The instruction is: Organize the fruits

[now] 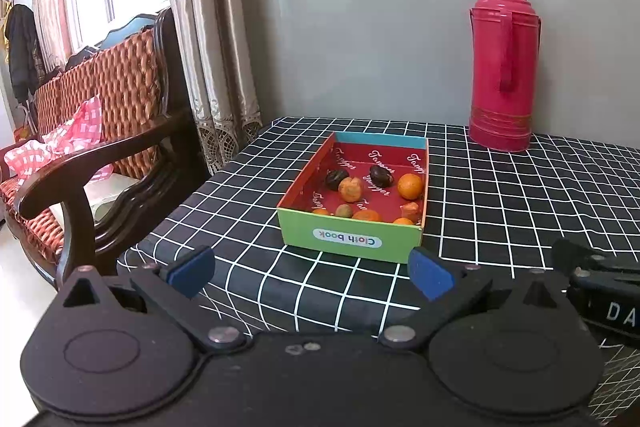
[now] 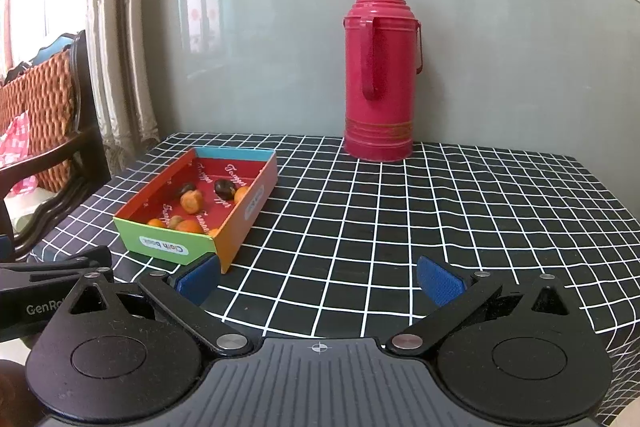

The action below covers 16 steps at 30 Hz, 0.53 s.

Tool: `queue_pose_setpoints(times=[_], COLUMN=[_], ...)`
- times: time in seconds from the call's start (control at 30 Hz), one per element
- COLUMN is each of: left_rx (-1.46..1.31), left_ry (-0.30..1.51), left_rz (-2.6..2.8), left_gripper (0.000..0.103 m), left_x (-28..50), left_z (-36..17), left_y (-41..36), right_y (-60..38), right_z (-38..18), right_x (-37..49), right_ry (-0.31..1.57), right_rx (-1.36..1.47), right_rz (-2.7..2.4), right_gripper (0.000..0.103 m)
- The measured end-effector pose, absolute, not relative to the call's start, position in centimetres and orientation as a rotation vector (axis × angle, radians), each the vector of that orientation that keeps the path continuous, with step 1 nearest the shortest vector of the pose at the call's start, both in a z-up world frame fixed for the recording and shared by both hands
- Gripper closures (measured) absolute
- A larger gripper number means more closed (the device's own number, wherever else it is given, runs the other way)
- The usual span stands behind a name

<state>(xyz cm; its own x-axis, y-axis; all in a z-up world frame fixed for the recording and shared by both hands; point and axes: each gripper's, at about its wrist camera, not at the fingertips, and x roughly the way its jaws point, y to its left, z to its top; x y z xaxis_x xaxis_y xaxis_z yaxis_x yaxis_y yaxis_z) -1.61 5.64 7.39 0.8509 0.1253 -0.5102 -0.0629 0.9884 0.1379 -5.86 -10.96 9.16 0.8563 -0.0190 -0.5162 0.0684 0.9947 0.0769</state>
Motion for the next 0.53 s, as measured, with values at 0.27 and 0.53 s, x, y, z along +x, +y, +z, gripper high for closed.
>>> queue_pose_setpoints(times=[0.27,0.53], left_rx=[0.111,0.08], left_ry=[0.556,0.55], left_rz=[0.098,0.058], left_gripper=[0.006,0.007], left_x=[-1.2,-0.82], left_z=[7.35,7.4], left_y=[5.73,5.77], right_y=[-10.68,-10.37], right_z=[9.2,9.39], right_x=[-5.58,-5.23], right_ry=[0.542,0.533], right_rx=[0.09,0.088], right_rz=[-0.041,-0.04], right_gripper=[0.0,0.0])
